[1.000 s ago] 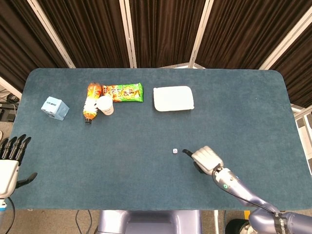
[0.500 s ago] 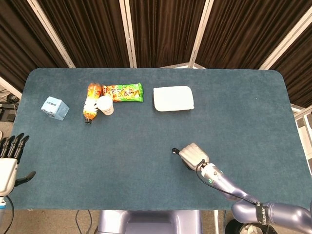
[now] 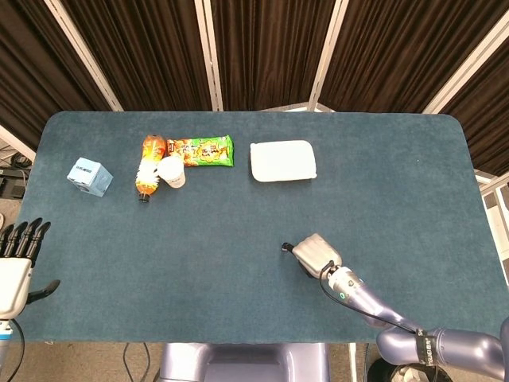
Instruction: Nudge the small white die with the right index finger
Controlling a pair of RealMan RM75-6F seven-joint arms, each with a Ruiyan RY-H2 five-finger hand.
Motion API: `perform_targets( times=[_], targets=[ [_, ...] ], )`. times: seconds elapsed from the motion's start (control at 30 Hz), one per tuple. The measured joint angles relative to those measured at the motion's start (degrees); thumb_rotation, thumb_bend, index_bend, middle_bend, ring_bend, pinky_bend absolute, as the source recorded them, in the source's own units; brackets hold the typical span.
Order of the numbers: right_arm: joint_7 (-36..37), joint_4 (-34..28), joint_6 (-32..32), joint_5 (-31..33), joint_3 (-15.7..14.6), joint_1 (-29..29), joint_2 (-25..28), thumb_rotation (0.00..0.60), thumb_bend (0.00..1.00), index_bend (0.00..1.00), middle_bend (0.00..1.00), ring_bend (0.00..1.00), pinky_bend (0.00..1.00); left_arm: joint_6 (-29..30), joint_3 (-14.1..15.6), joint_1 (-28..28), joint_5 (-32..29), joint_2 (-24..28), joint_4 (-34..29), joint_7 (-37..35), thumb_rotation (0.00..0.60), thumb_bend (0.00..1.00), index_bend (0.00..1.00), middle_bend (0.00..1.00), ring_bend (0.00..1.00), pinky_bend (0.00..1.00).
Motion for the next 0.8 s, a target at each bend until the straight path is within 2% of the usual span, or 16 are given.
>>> perform_targets(
  times=[0.8],
  targets=[
    [1.2, 0.7, 0.9, 0.7, -2.5, 1.4, 0.2, 0.600, 0.67, 0.22, 0.87, 0.82, 1.00, 0.1, 0.3, -0.1, 0.0, -0.1, 0.0, 0.2, 0.600, 0.00, 0.00, 0.00, 0.00, 0.00]
  ],
)
